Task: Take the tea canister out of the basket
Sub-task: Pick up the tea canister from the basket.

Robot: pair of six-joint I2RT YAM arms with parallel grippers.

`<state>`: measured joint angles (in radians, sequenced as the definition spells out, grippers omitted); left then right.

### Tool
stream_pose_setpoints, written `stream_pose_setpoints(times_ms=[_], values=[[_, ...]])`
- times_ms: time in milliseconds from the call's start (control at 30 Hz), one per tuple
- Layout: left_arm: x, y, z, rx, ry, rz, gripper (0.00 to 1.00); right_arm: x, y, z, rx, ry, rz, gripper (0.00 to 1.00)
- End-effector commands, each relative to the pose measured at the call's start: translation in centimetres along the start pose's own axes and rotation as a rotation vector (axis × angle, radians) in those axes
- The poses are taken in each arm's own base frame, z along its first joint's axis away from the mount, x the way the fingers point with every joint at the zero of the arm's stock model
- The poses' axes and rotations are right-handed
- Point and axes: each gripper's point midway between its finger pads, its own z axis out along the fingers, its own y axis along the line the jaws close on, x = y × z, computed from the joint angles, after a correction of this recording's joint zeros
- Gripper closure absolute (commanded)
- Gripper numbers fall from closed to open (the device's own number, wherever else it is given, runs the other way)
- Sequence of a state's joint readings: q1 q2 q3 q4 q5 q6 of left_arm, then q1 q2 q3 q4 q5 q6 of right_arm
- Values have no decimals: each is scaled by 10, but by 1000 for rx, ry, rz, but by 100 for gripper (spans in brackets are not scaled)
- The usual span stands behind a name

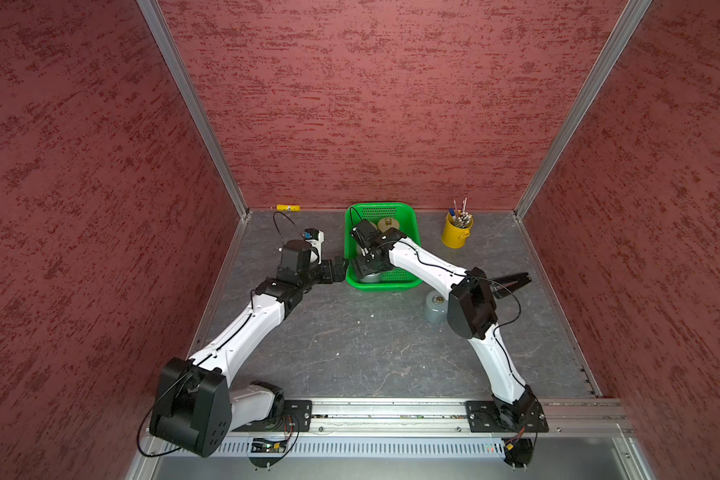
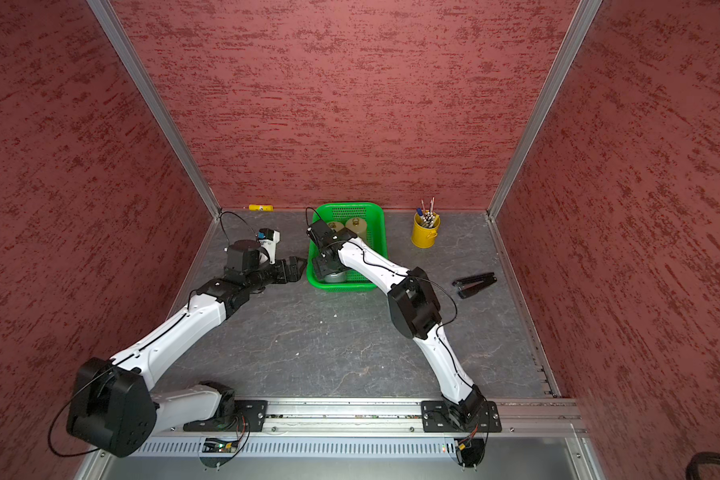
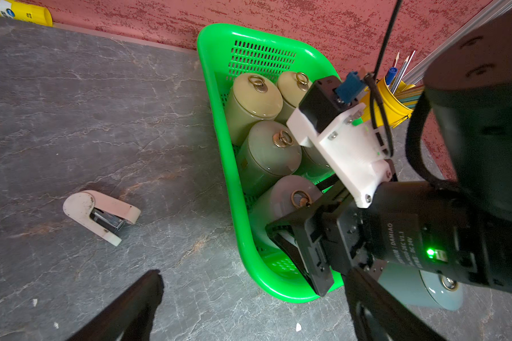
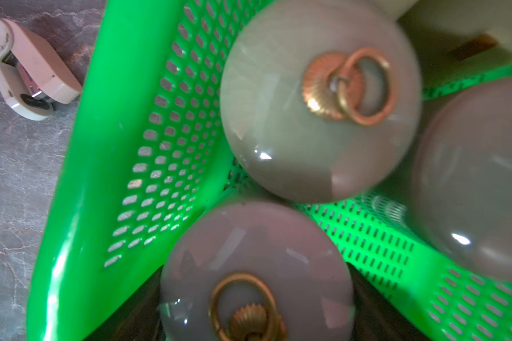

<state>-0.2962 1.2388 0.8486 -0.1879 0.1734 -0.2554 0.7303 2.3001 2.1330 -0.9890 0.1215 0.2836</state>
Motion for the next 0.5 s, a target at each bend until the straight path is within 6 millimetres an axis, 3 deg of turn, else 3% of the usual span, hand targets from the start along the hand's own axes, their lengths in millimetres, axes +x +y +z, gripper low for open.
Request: stream_pose_setpoints(times_ms=[0,267,467], values=[[-10,0,-7,-10,-32,12,0,-39,-10,-73,1,-187,13,100],[-13,-4,-7,5,-33,14,0,-37,-20,-134,-14,-283,8,100],[-13,-5,-6,9,-29,16,0,-13,-14,-188,-131,-333,-70,100]])
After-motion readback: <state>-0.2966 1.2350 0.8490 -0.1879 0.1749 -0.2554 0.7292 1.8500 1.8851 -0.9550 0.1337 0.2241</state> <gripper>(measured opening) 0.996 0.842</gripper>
